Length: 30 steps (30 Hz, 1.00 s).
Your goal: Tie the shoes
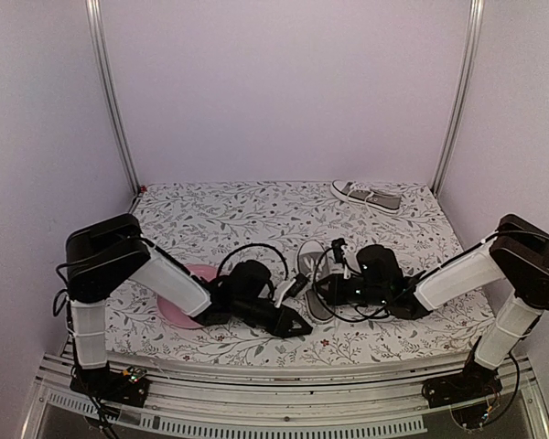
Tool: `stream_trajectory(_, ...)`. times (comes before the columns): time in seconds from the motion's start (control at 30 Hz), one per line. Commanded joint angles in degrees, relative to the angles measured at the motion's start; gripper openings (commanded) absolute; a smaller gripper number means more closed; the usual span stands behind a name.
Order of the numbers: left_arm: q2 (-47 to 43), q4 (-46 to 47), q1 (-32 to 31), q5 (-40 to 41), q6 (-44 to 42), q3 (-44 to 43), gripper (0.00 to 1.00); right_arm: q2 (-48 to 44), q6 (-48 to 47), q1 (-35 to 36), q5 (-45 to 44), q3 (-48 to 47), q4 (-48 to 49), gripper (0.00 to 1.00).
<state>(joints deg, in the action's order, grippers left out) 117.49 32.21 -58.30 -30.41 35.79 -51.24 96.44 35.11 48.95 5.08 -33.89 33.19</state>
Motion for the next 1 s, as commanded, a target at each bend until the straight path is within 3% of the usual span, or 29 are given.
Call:
stream_trajectory(0.0, -11.9, -2.1, 0.3, 7.4, -3.8, 4.5, 0.2, -3.5, -1.0, -0.5, 0.5, 0.6, -3.3, 0.02)
stream_trajectory(0.2, -16.5, -7.8, 4.3, 14.0, -3.3, 2.9, 0.23, -5.5, -1.7, -1.9, 0.4, 0.8, -5.1, 0.02)
stream_trajectory(0.43, -7.9, -5.7, 9.6, 10.9, 1.0, -3.9, 0.25, -4.6, -1.9, -2.8, 1.2, -0.1, -5.1, 0.02)
stream_trajectory(0.97, 1.3, -2.7, 10.5, 5.5, 3.4, -11.3, 0.23, -1.1, -1.3, -3.1, 2.5, -2.0, -4.7, 0.02)
